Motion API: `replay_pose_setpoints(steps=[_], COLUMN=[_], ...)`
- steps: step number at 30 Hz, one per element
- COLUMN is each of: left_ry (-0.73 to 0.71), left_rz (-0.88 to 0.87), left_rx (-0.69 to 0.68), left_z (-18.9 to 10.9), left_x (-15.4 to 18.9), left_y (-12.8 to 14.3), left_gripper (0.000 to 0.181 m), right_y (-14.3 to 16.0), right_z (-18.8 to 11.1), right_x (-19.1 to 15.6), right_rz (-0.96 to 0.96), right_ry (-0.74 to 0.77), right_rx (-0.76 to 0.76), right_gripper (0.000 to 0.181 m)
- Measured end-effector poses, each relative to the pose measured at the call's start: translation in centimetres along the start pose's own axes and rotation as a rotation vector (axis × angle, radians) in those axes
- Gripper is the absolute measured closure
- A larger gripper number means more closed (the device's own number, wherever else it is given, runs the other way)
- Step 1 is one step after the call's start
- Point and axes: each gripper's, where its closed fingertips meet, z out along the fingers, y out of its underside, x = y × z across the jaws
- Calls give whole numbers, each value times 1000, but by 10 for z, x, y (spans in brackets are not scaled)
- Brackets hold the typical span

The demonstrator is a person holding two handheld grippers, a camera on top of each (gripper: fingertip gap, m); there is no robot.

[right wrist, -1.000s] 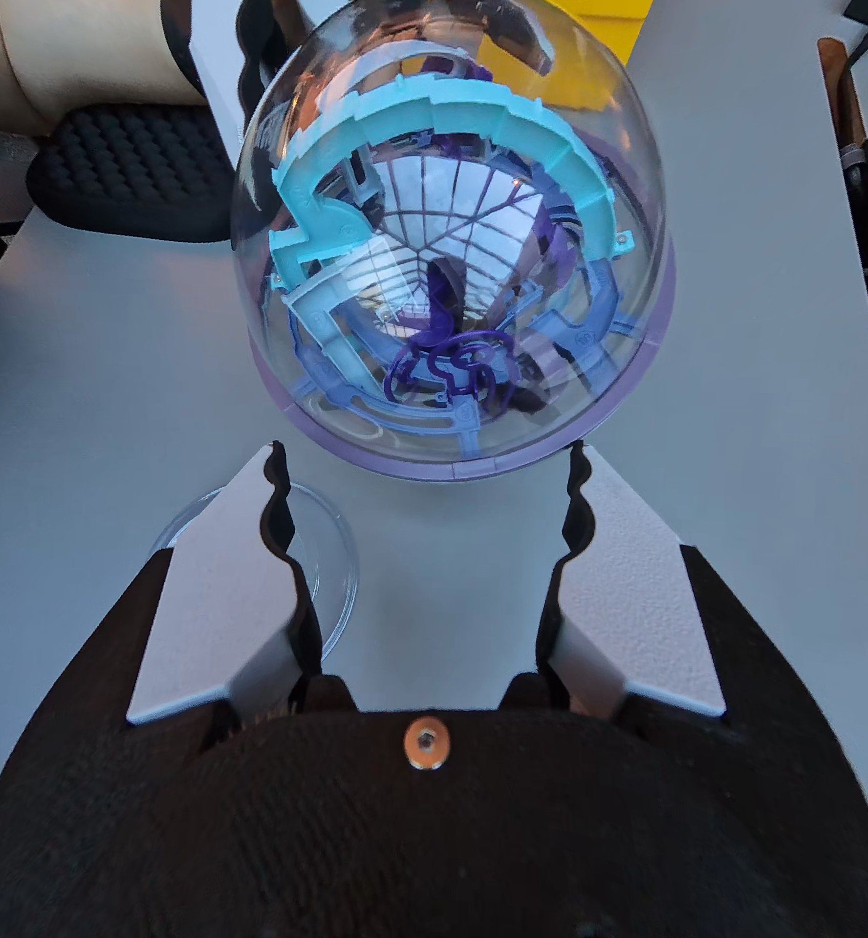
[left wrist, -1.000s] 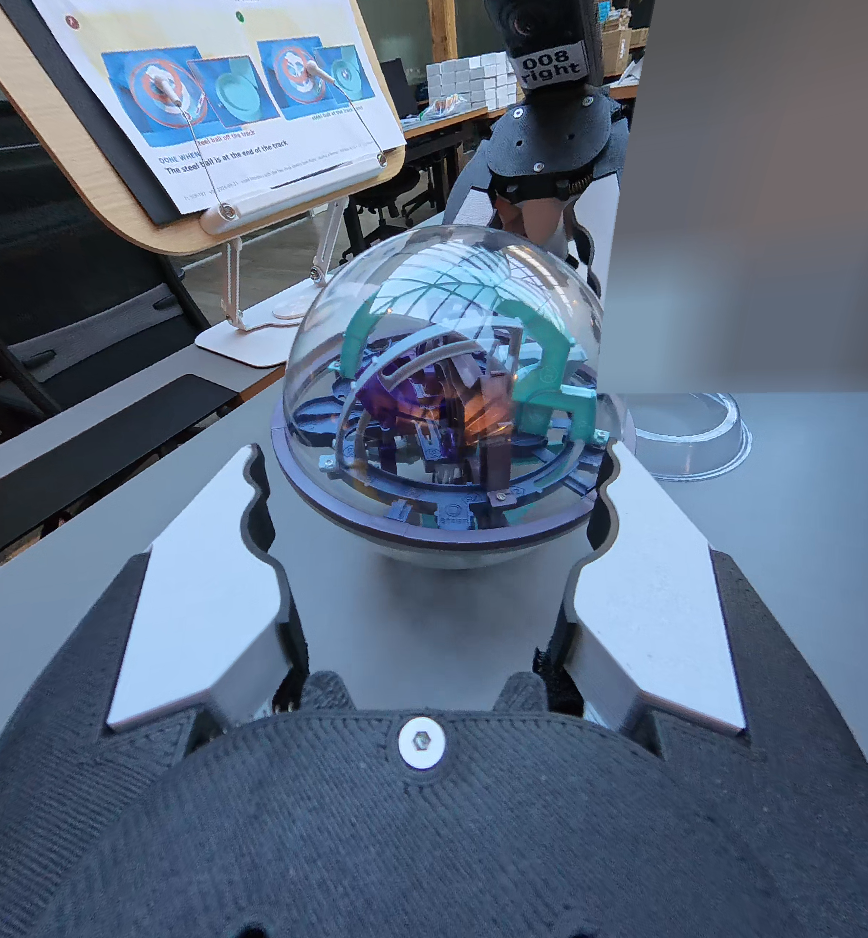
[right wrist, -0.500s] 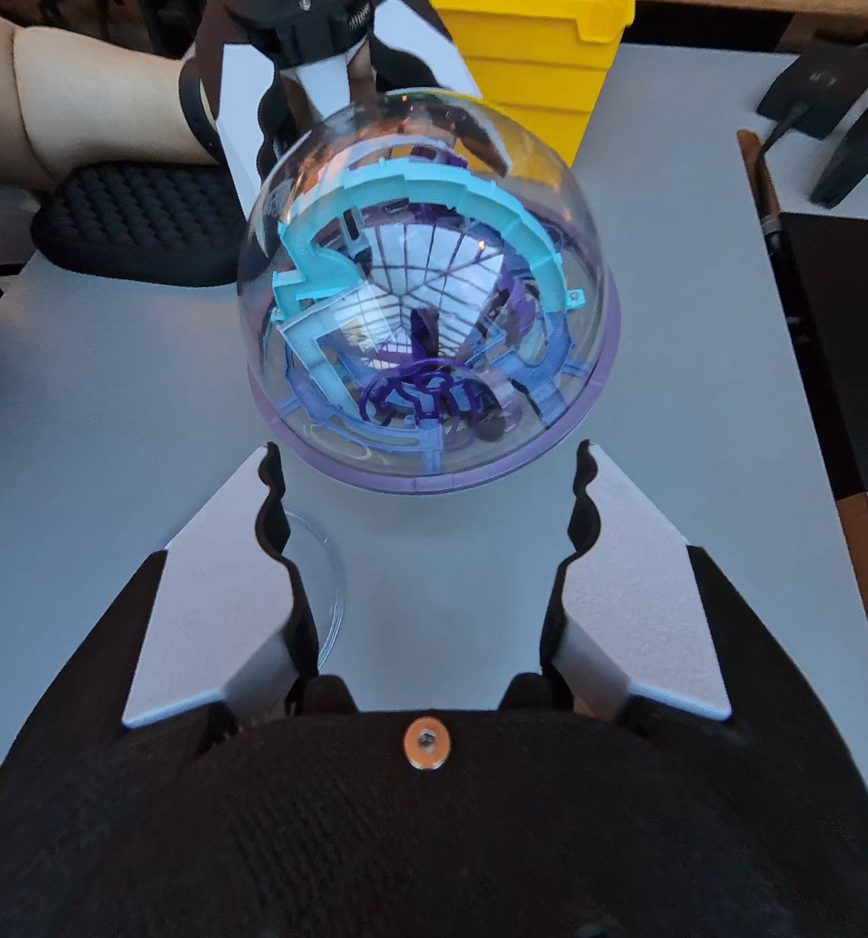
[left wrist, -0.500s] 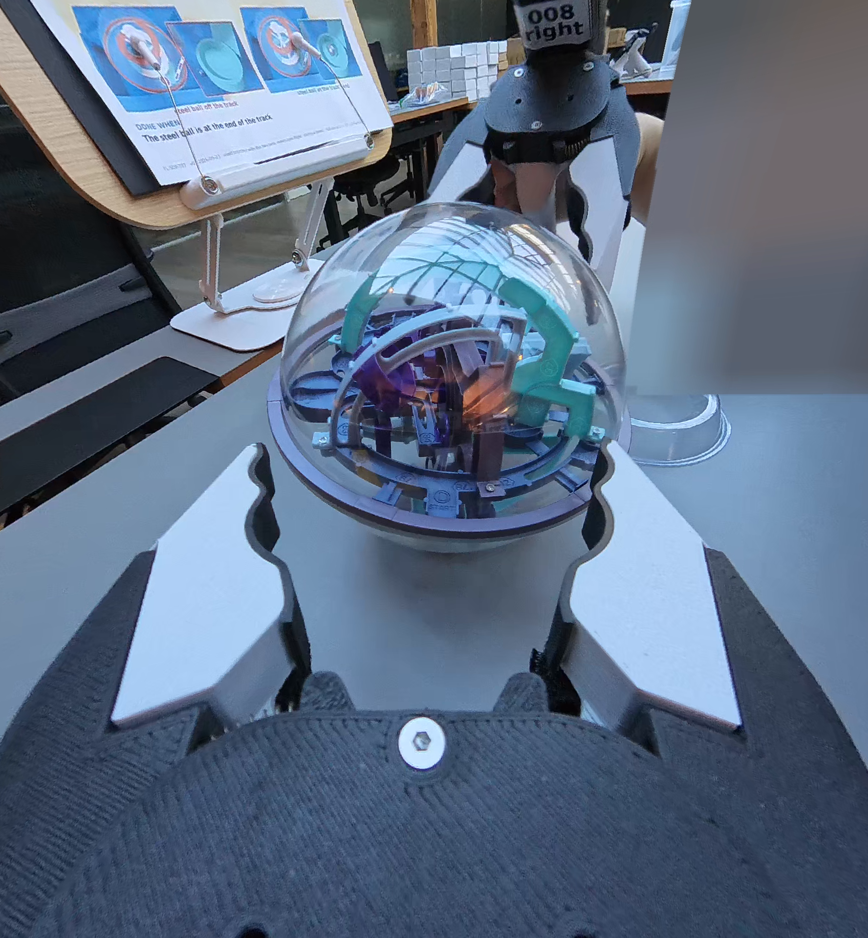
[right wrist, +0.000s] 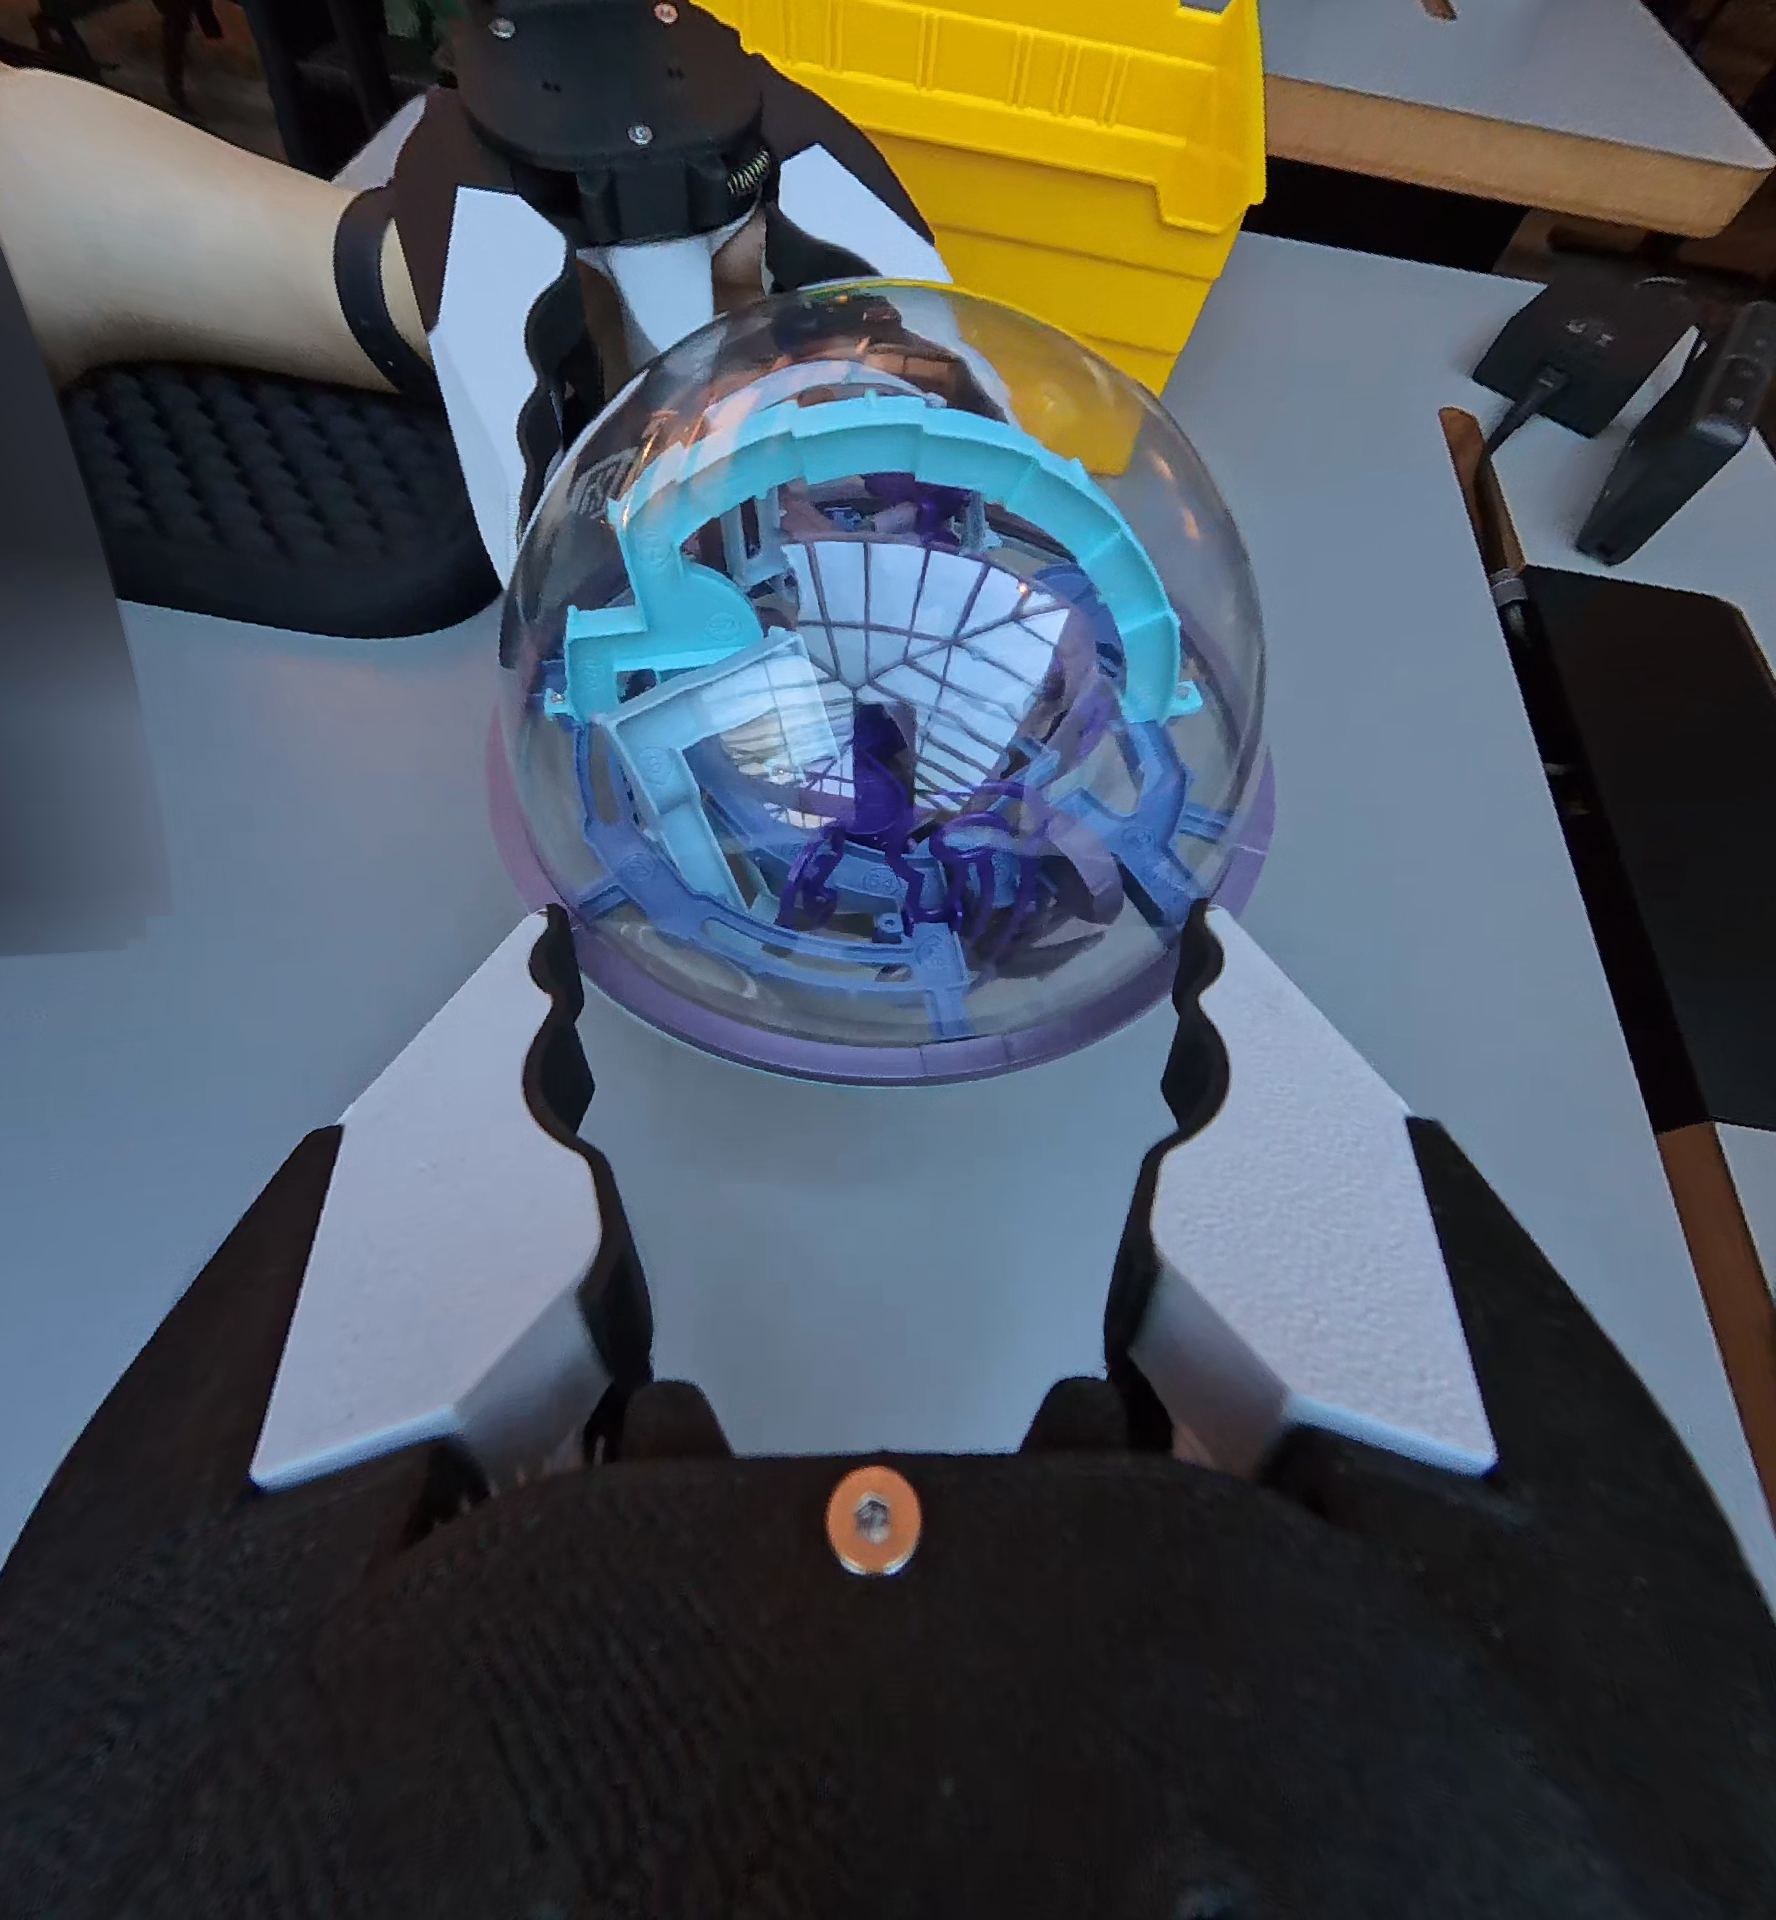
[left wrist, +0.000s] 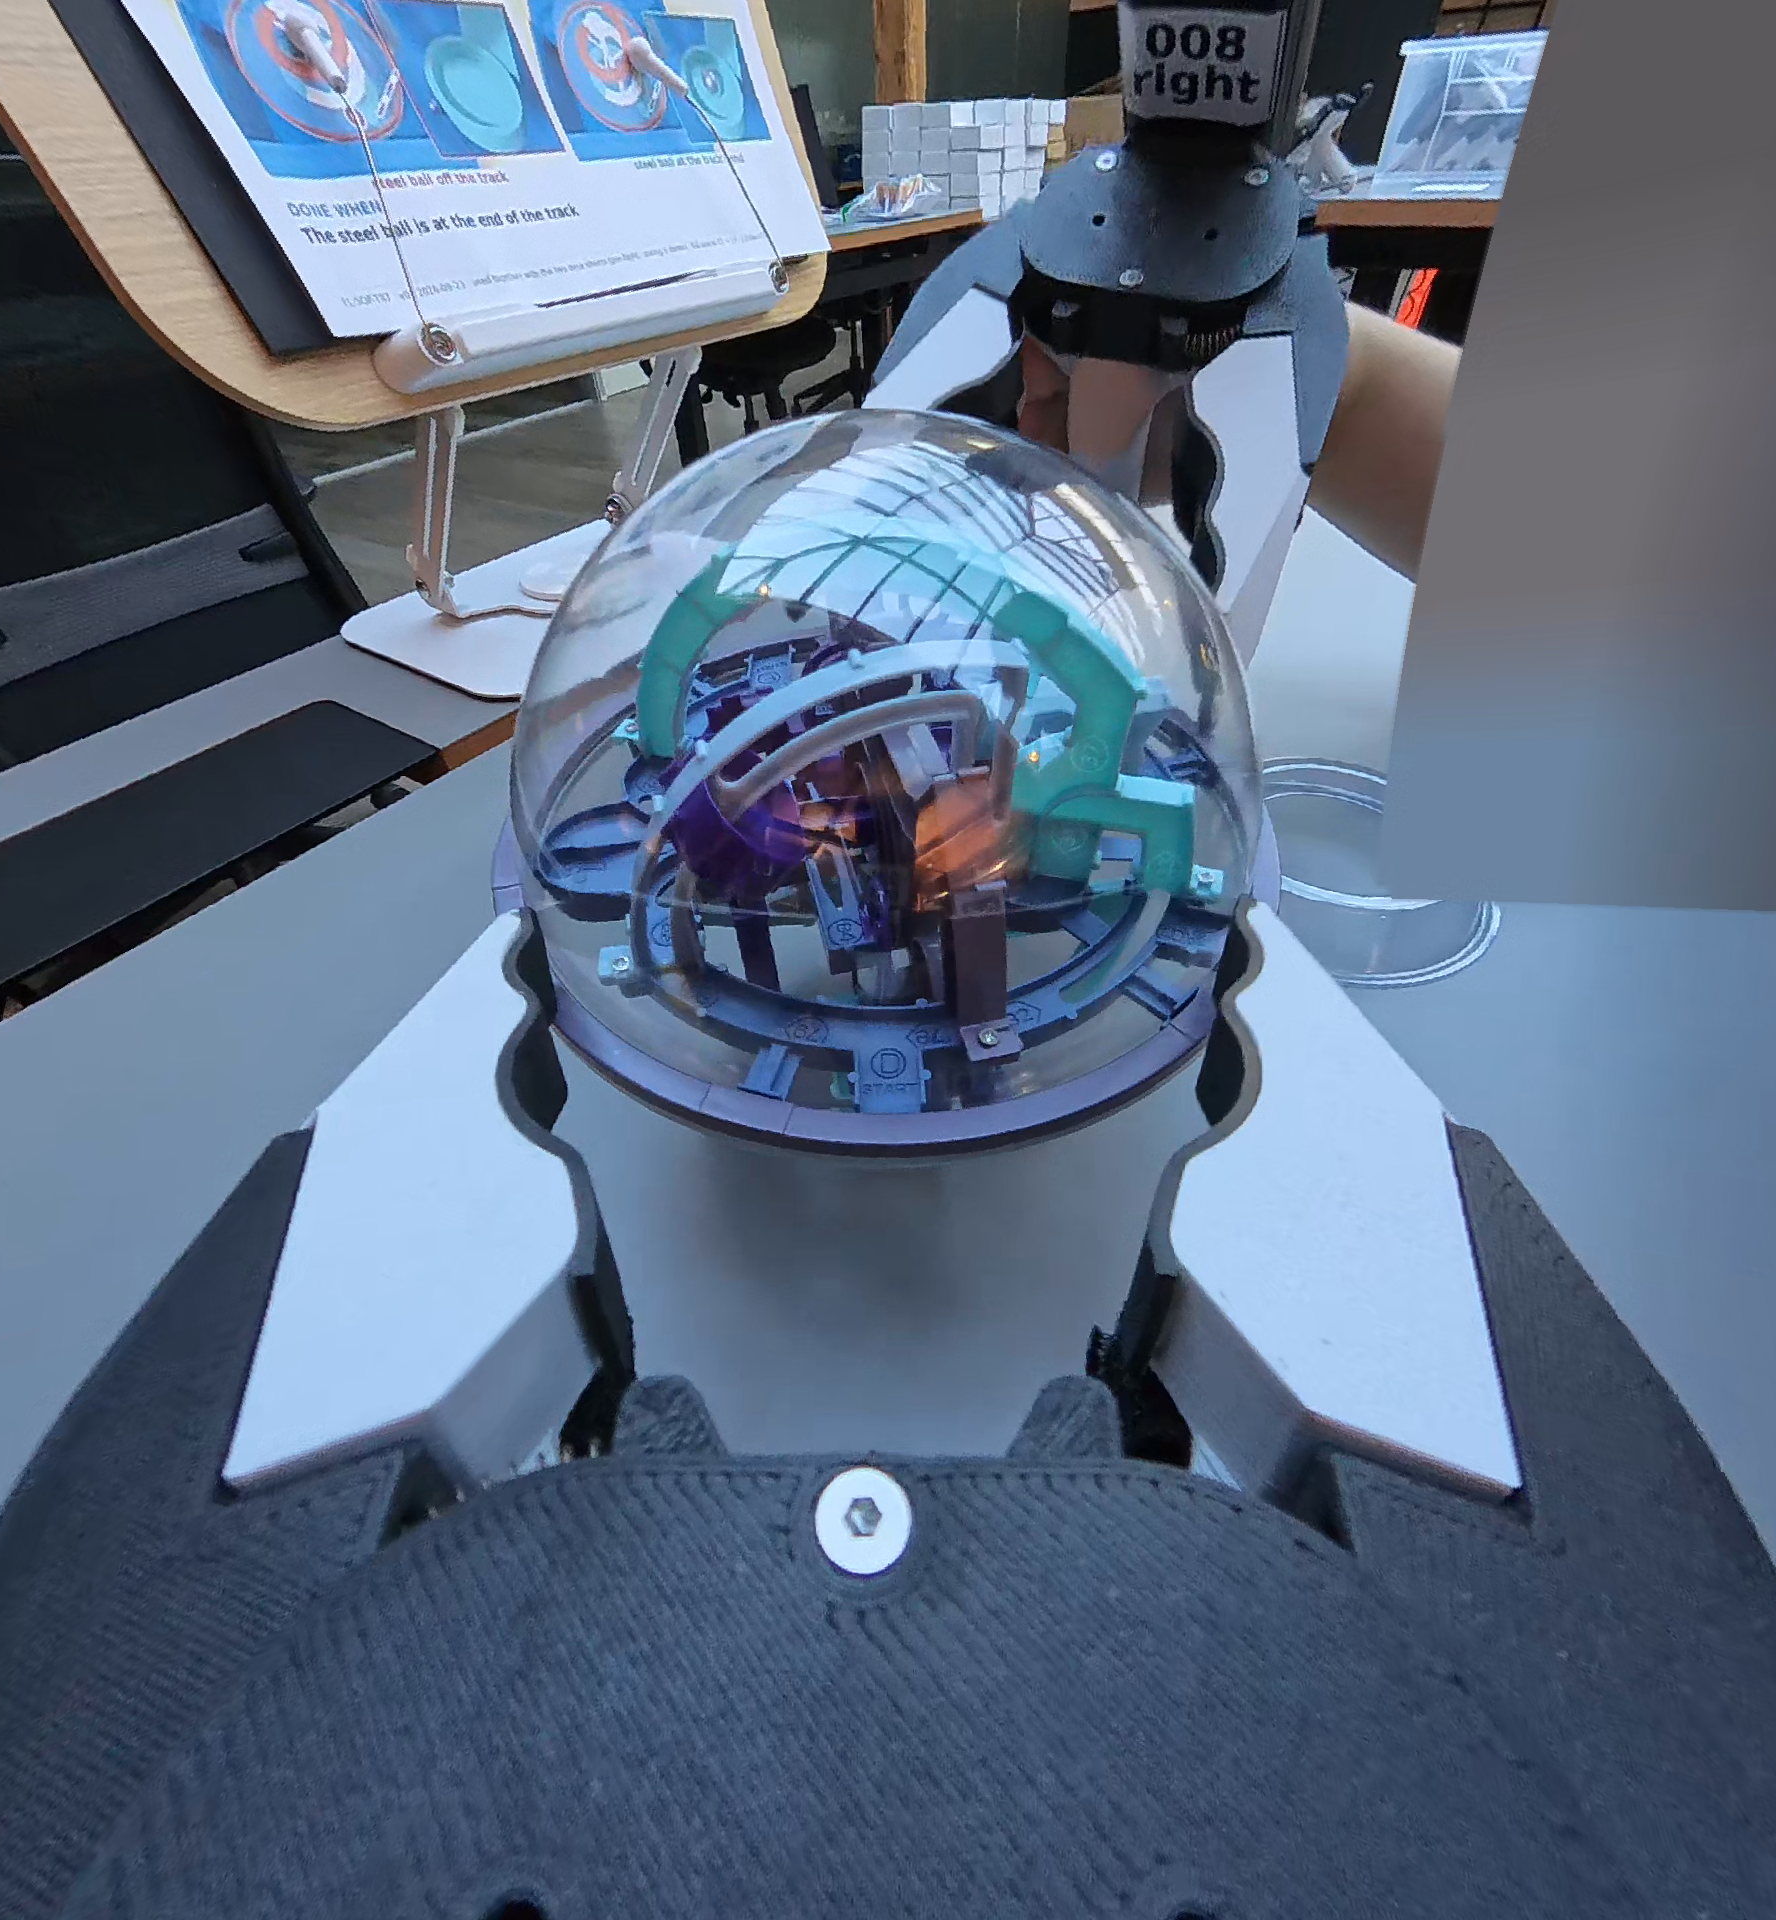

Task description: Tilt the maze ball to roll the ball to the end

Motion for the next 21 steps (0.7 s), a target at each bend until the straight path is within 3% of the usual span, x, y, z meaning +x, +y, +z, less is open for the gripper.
replay_pose_setpoints(steps=[8, 17, 21], left_ry=[-39, 42, 93], left_rz=[6, -175, -122], left_rx=[37, 44, -102], left_z=[-7, -12, -10], left_x=[-7, -11, -2], left_y=[-10, -7, 18], left_gripper=[56, 51, 49], right_y=[15, 21, 22], right_z=[2, 0, 0], right_x=[1, 2, 4], right_rz=[50, 90, 138], right_ry=[-23, -30, -33], right_rx=[-46, -70, -74], right_gripper=[68, 69, 69])
